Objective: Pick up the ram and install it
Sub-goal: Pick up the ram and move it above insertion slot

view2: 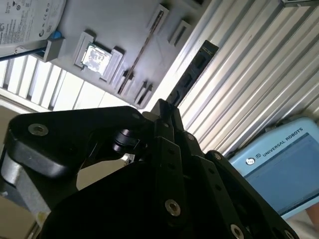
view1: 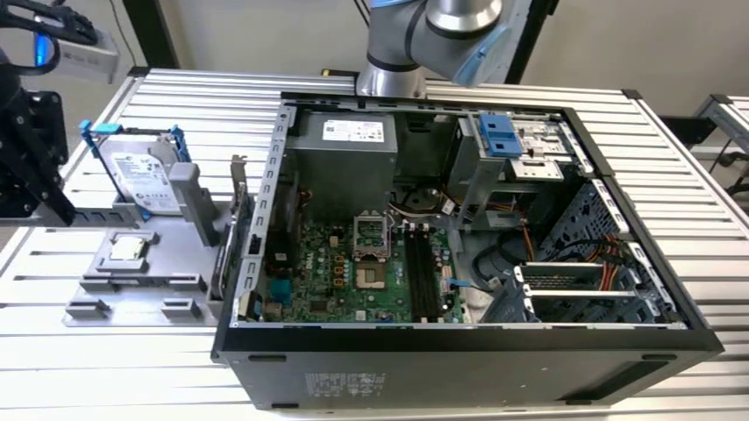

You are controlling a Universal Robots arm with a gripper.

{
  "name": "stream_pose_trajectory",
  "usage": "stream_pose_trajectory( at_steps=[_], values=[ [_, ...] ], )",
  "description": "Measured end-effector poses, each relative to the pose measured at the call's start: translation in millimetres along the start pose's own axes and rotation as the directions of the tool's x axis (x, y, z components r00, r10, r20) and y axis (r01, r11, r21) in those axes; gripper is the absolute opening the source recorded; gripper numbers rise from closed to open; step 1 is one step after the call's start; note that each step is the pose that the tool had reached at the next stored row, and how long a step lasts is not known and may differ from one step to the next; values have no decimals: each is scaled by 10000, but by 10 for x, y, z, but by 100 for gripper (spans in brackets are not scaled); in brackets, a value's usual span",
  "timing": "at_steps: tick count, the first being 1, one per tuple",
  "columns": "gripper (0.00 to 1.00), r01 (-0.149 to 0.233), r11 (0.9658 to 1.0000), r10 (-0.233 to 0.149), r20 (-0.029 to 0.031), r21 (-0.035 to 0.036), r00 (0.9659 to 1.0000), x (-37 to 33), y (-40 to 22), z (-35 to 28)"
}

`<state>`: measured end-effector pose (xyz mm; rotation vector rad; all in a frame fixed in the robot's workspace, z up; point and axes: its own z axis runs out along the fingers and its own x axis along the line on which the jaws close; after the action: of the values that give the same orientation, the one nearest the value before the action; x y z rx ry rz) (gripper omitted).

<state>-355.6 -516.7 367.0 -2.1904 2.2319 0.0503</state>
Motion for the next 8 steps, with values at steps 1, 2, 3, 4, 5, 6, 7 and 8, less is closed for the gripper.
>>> stream_pose_trajectory(
  at_steps=[1,2,3,4,5,6,7,8],
  values=[
    [0,0,10000,0,1,1,10000,-2,0,-44],
    [0,0,10000,0,1,1,10000,-3,1,-87],
    [0,0,10000,0,0,0,10000,-4,2,-131],
    [0,0,10000,0,1,1,10000,-6,2,-172],
    [0,0,10000,0,0,0,10000,-7,3,-210],
    [0,1,10000,-1,-3,1,10000,-7,2,-217],
    [0,1,10000,-1,-5,2,10000,-7,2,-216],
    [0,1,10000,-1,-10,1,10000,-6,2,-217]
  ],
)
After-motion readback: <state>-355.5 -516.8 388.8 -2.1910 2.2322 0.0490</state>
